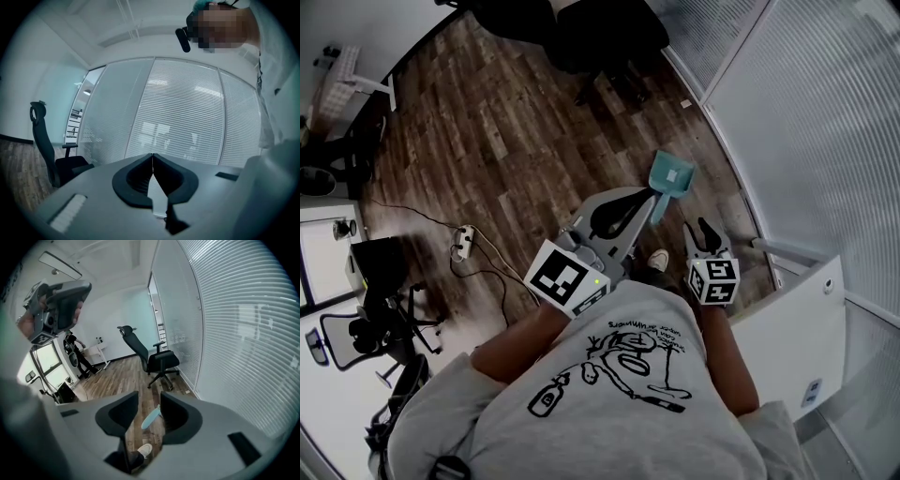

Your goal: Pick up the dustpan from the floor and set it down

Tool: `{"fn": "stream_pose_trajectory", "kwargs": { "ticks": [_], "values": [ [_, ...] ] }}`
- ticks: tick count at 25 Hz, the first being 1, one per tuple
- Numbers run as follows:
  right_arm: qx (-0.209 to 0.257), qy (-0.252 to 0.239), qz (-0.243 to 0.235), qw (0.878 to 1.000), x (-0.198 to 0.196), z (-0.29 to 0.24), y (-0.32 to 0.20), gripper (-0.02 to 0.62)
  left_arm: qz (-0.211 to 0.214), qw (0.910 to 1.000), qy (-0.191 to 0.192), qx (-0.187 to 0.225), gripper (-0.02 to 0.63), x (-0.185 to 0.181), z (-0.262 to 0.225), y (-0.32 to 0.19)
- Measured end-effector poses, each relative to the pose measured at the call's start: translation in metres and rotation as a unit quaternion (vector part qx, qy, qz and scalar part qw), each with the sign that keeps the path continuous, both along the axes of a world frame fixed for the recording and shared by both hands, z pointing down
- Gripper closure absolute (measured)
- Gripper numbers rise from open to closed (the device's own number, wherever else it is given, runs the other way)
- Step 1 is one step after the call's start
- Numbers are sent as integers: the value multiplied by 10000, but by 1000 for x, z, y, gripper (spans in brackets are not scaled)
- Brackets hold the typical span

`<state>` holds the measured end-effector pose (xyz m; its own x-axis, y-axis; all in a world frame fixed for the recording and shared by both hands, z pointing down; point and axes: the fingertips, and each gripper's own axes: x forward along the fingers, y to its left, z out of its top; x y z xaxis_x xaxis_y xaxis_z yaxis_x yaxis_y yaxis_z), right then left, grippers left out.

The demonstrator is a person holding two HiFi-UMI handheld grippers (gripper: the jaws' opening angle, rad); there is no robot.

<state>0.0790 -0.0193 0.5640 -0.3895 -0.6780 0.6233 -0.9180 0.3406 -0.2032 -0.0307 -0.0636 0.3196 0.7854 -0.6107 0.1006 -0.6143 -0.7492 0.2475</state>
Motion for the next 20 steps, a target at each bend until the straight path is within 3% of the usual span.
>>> {"fn": "stream_pose_trajectory", "kwargs": {
  "ticks": [7,20],
  "values": [
    [-416,-122,-47,9991,-4,37,1,463,-42,10000,-13,-71,604,-6,5,-2],
    [-1178,-819,331,9891,-11,103,-1,436,-108,9997,-54,-197,604,-16,16,-2]
  ]
}}
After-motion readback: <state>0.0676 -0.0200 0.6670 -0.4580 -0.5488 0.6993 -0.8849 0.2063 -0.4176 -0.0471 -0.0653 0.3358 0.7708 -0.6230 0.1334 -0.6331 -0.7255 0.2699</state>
